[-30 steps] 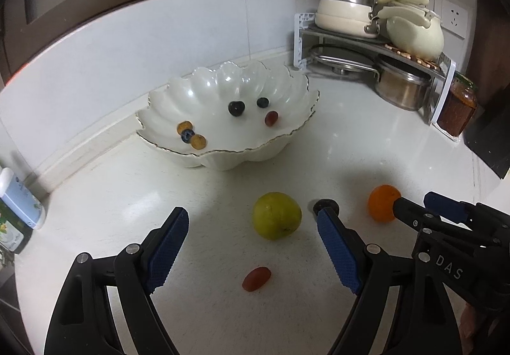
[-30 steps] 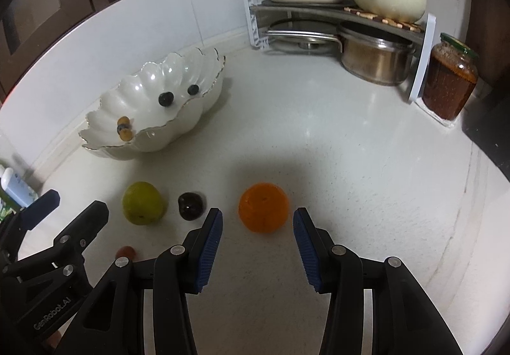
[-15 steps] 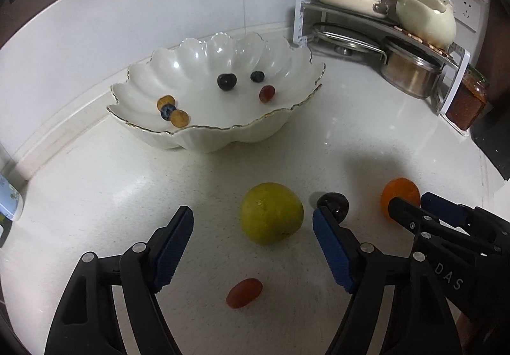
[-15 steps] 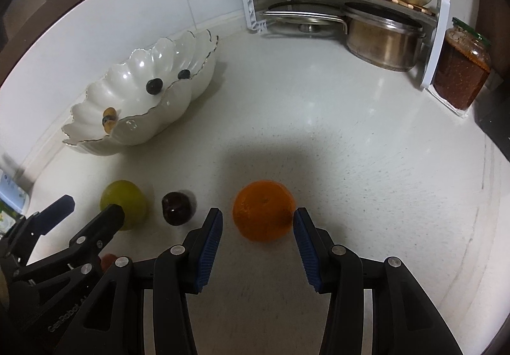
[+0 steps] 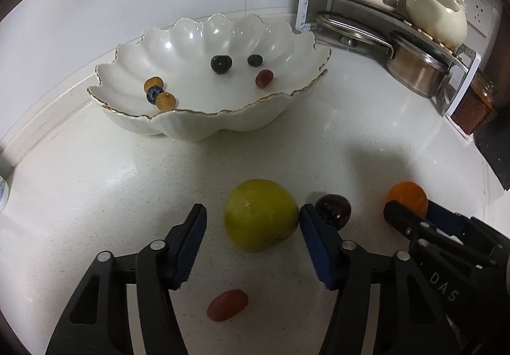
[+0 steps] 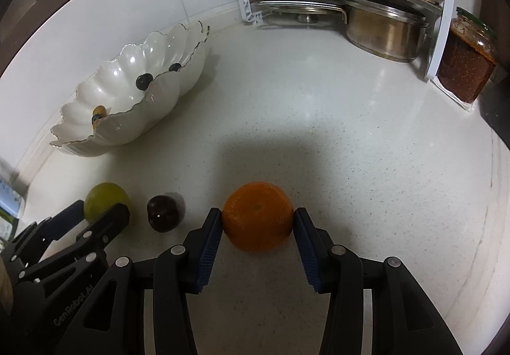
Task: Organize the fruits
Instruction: 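Move the left tool around the green pear while the right tool approaches the orange, then close the left tool on the green pear while the right tool closes on the orange, then carry the pear in the left tool while the right tool carries the orange over the bowl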
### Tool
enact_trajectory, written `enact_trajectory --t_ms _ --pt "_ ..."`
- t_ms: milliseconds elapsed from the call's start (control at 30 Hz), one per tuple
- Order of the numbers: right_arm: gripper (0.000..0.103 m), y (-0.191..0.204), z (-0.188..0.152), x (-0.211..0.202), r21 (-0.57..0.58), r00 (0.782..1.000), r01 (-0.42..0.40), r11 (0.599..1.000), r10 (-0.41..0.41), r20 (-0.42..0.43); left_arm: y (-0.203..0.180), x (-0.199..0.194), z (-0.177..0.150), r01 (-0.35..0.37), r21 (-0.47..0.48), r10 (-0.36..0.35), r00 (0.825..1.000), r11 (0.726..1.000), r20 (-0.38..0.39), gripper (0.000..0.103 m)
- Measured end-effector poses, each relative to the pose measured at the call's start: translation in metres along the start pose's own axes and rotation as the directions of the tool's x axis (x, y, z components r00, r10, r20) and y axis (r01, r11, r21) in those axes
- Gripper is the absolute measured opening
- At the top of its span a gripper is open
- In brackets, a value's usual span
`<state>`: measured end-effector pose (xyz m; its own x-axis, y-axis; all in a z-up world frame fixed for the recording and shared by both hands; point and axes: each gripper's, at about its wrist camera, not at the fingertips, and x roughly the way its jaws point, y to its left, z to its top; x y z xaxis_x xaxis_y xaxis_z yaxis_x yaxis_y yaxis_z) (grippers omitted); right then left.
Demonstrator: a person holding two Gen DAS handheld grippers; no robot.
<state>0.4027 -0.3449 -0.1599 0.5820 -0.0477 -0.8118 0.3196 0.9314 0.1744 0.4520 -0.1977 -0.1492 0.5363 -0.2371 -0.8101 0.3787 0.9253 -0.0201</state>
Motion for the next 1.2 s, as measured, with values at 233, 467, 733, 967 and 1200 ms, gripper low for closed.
enact_trajectory --t_ms 233,467,733,967,1200 --pt "0.044 -0.003 -0.001 -0.001 -0.001 1.000 -0.010 1.000 0.010 0.003 -0.004 0.000 0.001 0.000 0.011 0.000 1.000 1.000 0.012 0.049" --pt "0.044 -0.002 -0.004 -0.012 -0.002 1.000 -0.004 1.000 0.004 0.027 -0.001 -0.009 -0.002 -0.005 -0.012 0.005 1.000 1.000 0.018 0.049" --pt "0.044 0.004 -0.003 -0.033 -0.023 0.997 -0.035 0.999 0.036 0.061 -0.001 -0.033 -0.004 -0.006 -0.012 0.007 0.998 1.000 0.055 0.049" --pt "0.044 0.009 0.002 -0.055 -0.052 0.992 -0.062 0.997 0.067 0.104 0.004 -0.059 0.000 -0.021 -0.032 0.024 0.994 0.999 0.111 0.049" --pt "0.044 0.016 0.012 -0.075 -0.082 0.983 -0.088 0.993 0.100 0.153 0.008 -0.085 0.005 -0.042 -0.055 0.051 0.984 0.998 0.171 0.049"
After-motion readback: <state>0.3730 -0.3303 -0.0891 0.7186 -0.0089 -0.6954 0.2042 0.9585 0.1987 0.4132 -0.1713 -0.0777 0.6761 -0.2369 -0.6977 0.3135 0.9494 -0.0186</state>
